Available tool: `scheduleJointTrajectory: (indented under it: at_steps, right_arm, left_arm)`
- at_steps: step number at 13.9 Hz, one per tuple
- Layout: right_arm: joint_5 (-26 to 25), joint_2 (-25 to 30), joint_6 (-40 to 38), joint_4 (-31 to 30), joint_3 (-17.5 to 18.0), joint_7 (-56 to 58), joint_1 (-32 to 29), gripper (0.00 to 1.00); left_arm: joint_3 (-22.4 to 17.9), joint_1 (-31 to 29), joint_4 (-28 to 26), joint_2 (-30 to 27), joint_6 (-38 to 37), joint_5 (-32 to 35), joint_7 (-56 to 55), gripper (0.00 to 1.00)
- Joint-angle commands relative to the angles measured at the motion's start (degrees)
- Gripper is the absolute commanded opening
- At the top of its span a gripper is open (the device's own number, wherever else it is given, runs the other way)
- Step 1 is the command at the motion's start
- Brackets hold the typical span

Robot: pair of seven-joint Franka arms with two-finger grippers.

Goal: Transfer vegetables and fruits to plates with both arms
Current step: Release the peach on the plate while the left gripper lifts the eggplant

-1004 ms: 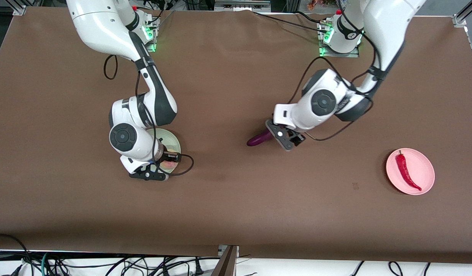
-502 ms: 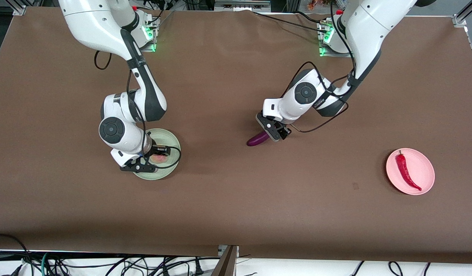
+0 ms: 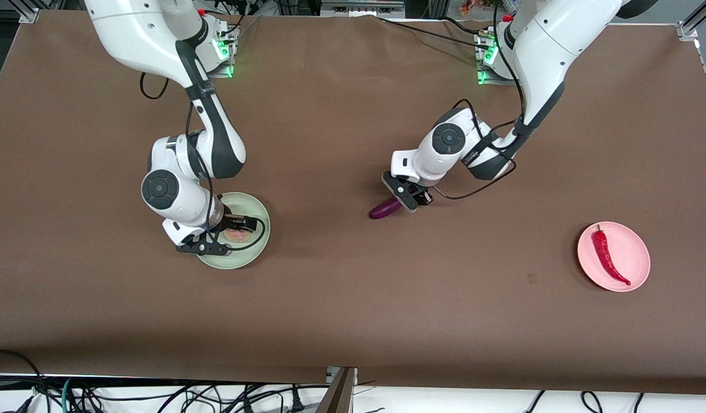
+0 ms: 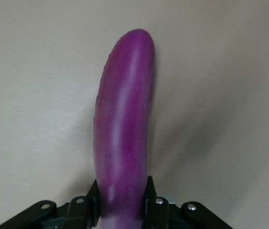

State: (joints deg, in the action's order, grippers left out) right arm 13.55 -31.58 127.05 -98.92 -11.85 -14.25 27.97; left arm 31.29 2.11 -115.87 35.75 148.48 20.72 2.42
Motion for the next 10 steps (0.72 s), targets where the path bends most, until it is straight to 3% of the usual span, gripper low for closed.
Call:
scheduleJointTrajectory:
  at_steps: [1, 3, 6, 10]
  right_arm:
    - [0.96, 5.46, -10.47, 3.63, 0.33, -3.49, 0.07, 0.99]
    - [0.43, 9.93, -16.02, 4.78, 0.25, -4.11, 0.07, 0.99]
    - [-0.01, 18.10, -21.82, 4.70, -0.10, -4.11, -0.02, 1.00]
    - [-6.50, 27.34, -30.78, 4.44, -1.25, -3.06, -0.11, 1.00]
  left_arm:
    - [0.35, -3.94, 1.77, -6.47, -10.97, 1.70, -1.01, 0.02]
    - [0.00, -5.97, 6.15, -8.76, -19.68, 1.52, -0.75, 0.05]
    - [-0.35, -11.58, 15.91, -8.51, -36.98, 1.87, 5.36, 0.02]
    - [-1.05, -25.90, 17.69, -8.42, -38.71, 2.48, 22.93, 0.02]
